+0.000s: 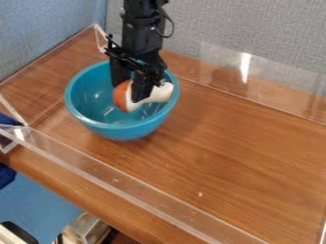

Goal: Remove the mushroom from inside the blue bowl and put it on the table

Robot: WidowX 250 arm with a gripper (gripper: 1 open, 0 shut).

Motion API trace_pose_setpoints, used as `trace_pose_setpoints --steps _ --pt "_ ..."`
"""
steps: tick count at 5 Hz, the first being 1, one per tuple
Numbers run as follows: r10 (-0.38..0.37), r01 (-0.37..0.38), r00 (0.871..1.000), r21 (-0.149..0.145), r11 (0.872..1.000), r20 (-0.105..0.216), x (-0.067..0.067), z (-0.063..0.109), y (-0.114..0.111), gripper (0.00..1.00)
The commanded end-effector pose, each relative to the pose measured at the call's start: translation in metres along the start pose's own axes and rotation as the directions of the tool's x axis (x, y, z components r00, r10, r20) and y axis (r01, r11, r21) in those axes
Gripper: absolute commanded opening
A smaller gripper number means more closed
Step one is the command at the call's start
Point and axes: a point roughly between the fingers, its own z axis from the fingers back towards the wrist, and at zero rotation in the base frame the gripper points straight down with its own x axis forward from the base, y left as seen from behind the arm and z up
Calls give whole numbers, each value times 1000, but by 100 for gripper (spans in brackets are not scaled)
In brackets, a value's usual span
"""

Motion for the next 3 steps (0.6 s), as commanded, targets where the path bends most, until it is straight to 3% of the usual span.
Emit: trace_pose_setpoints --steps 1,3 --pt "-5 2 997 30 1000 81 2 25 -1 0" --pt "1 -3 997 25 1000 75 3 21 -2 0"
